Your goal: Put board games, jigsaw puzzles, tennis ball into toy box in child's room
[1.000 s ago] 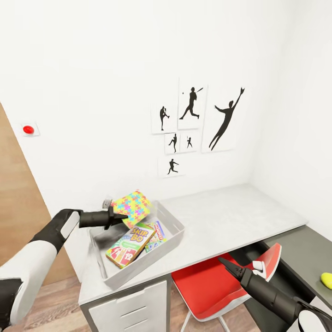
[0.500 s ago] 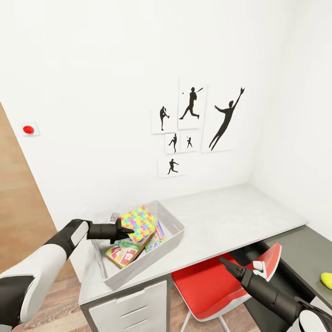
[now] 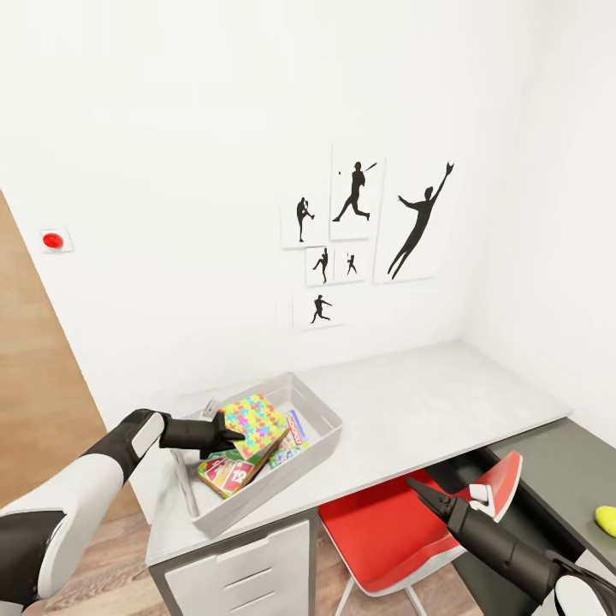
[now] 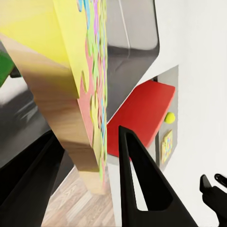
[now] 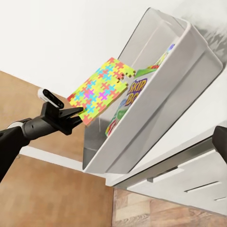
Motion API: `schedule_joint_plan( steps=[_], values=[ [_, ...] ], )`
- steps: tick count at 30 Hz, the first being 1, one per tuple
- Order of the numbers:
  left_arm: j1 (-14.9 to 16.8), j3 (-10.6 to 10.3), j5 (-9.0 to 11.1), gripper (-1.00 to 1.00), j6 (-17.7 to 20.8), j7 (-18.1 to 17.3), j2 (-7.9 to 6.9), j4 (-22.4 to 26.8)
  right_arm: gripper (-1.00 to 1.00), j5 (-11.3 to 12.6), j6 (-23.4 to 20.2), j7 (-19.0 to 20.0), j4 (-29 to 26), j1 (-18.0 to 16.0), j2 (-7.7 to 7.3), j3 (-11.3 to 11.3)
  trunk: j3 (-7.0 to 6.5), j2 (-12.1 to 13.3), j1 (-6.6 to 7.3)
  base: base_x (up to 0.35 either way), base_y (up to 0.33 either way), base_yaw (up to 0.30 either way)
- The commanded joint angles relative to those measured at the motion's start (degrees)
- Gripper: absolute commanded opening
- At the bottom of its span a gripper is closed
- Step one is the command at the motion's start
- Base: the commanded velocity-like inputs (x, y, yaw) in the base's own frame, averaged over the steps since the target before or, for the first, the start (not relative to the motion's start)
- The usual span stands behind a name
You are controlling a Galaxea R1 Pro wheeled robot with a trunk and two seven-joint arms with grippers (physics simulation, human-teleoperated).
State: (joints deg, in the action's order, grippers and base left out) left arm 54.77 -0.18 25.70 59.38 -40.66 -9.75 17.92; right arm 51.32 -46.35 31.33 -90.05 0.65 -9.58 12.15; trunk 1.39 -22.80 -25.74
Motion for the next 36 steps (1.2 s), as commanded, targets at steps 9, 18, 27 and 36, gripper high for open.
schedule_joint_plan(
  steps=[9, 18, 27, 36],
  values=[
    [0.04, 0.14, -0.17, -1.0, 0.04, 0.05, 0.07, 0.01, 1.0, 0.1, -0.28, 0.07, -0.04, -0.01, 0.0, 0.06, 0.12, -0.12, -0.04, 0.0, 0.0, 0.0],
    [0.04, 0.32, -0.22, -1.0, -0.38, 3.38, 0.2, 0.01, 1.0, 0.1, -0.24, 0.05, -0.04, 0.0, 0.05, 0.06, 0.12, -0.12, -0.04, 0.0, 0.0, 0.0],
    [0.03, 0.45, -0.26, 1.0, -0.49, 5.48, 0.35, 0.01, 1.0, 0.1, -0.23, -0.04, -0.04, 0.0, 0.09, 0.06, 0.12, -0.12, -0.04, 0.0, 0.0, 0.0],
    [0.06, 0.37, -0.3, 1.0, -0.51, 5.59, 0.28, 0.02, 1.0, 0.1, -0.22, -0.14, -0.04, -0.02, 0.16, 0.05, 0.12, -0.12, -0.04, 0.0, 0.0, 0.0]
  ],
)
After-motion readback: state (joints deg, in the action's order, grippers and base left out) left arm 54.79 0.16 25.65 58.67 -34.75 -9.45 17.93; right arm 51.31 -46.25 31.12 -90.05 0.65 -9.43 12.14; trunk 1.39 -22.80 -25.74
